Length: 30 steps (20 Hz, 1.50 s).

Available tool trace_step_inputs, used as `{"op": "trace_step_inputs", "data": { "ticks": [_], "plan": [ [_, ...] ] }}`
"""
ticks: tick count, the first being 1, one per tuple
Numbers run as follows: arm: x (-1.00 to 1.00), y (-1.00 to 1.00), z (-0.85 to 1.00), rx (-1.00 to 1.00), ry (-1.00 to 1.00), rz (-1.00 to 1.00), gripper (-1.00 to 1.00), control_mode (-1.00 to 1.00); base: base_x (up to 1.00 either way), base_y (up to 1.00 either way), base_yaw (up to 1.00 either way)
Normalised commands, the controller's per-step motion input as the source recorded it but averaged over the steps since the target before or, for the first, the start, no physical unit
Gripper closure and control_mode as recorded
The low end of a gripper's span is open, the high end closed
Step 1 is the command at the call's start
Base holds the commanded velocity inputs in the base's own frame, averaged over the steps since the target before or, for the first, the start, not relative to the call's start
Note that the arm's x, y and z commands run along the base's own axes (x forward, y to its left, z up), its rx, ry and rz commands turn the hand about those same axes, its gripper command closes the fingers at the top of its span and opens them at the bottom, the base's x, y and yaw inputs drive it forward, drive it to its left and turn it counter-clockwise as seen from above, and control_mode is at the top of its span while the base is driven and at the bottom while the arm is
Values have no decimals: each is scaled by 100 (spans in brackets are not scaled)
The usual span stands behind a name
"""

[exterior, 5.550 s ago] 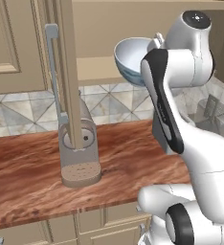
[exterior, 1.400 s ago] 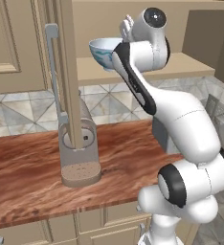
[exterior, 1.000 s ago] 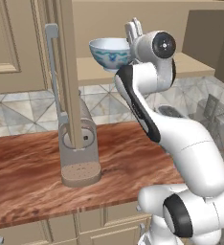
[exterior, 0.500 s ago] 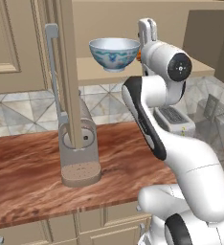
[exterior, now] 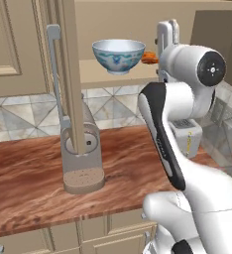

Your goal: Pick the mug and place it in the sink. Pick the bowl and place it in the open cabinet and then close the cabinet.

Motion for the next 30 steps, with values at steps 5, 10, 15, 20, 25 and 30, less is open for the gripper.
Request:
{"op": "trace_step_inputs", "data": {
  "ticks": [5, 10, 15, 20, 25, 30],
  "plan": [
    [-73, -7, -25, 0, 10, 0, -100, -100, 0, 0, 0],
    [-64, -2, 0, 0, -7, 0, -100, -100, 0, 0, 0],
    [-68, -7, 0, 0, -1, 0, -100, -100, 0, 0, 0],
    [-61, -1, 0, 1, 5, 0, -100, -100, 0, 0, 0],
    [-48, -24, 0, 3, 6, -1, -100, -100, 0, 0, 0],
    [-42, -52, 1, 6, 2, -1, -100, -100, 0, 0, 0]
  ]
}}
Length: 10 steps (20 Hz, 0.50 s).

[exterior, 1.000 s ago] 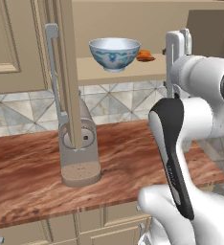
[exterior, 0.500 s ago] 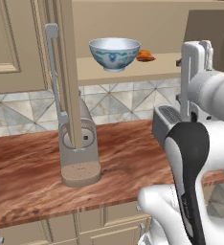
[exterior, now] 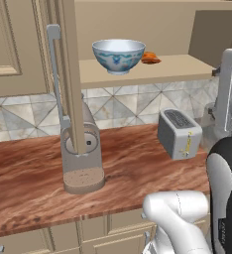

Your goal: Pick the mug and place it in the sink. Pick the bowl and place it in the open cabinet and then close the cabinet.

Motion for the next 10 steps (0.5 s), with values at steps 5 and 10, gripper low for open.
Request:
{"op": "trace_step_inputs", "data": {
  "ticks": [5, 10],
  "plan": [
    [-35, -52, 0, 1, -1, 0, -100, -100, 0, 0, 0],
    [-22, -45, 0, 0, 0, -3, -100, -100, 0, 0, 0]
  ]
}}
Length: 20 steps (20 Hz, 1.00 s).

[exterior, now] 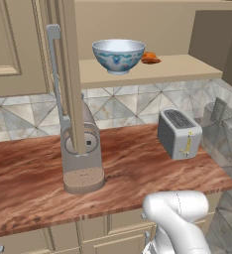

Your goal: Pick the mug and place it in the sink. Pick the bowl and place it in the open cabinet and then close the cabinet.

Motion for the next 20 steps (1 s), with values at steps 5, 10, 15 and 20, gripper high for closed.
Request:
{"op": "trace_step_inputs", "data": {
  "ticks": [5, 10, 15, 20],
  "plan": [
    [-13, -38, 0, 0, 0, -18, -100, -100, 0, 0, 0],
    [-8, -42, 0, 0, -3, -24, -100, -100, 0, 0, 0],
    [-7, -42, 0, 0, -4, -28, -100, -100, 0, 0, 0],
    [-25, -29, 0, 0, -3, -24, -100, -100, 0, 0, 0]
  ]
}}
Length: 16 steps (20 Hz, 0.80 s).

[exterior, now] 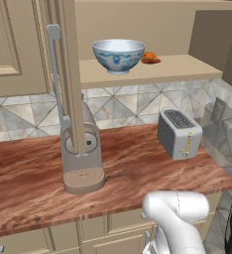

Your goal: Pick the mug and place it in the sink. Pick the bowl and place it in the open cabinet and then close the cabinet.

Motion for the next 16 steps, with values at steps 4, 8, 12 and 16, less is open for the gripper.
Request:
{"op": "trace_step_inputs", "data": {
  "ticks": [4, 8, 12, 16],
  "plan": [
    [-36, -11, 0, 0, -2, -8, -100, -100, 0, 0, 0],
    [-36, -19, 0, 0, -1, -6, -100, -100, 0, 0, 0],
    [-17, -19, 0, 0, -2, -6, -100, -100, 0, 0, 0],
    [-7, -14, 0, 0, -1, -9, -100, -100, 0, 0, 0]
  ]
}}
